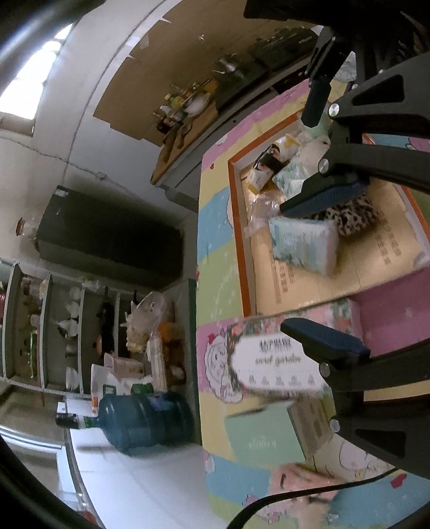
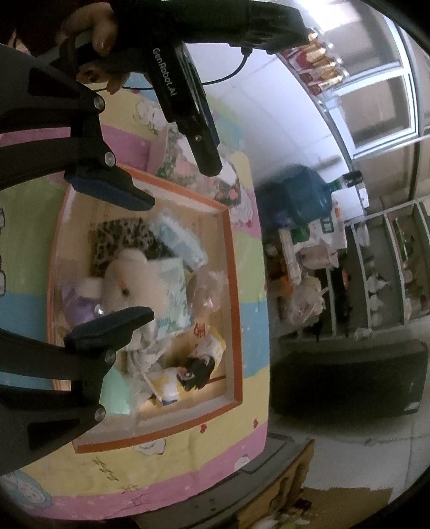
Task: Organize soft objects
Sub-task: 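Move both open grippers back over the pink items on the table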
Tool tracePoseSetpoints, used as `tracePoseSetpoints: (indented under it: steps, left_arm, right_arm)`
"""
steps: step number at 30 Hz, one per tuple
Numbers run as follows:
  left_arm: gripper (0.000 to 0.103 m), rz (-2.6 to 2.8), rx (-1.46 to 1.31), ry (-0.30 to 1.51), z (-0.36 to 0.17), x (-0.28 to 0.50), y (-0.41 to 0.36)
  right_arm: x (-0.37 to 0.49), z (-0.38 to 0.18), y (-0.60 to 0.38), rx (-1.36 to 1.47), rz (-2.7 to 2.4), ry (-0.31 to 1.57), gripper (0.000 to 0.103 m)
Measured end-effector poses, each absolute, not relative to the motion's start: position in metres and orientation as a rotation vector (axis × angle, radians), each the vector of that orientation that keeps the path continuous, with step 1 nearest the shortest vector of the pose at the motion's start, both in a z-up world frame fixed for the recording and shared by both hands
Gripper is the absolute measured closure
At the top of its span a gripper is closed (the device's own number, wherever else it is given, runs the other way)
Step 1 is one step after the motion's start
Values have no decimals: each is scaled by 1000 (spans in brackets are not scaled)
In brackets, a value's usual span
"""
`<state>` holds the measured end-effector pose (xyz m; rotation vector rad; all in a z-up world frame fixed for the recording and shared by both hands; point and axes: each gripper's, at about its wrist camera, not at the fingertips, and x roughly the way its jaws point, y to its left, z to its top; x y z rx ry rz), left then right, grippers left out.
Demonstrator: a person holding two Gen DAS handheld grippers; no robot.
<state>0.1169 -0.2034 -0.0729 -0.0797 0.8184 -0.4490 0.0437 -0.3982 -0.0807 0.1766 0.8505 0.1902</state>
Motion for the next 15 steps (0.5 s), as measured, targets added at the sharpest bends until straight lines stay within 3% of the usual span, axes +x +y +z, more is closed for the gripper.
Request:
tracePoseSetpoints:
  steps: [15]
  left_arm:
    - [40, -411, -108, 785, -60, 98, -150]
  right_arm:
    - [36, -66, -349, 137, 236, 831, 41]
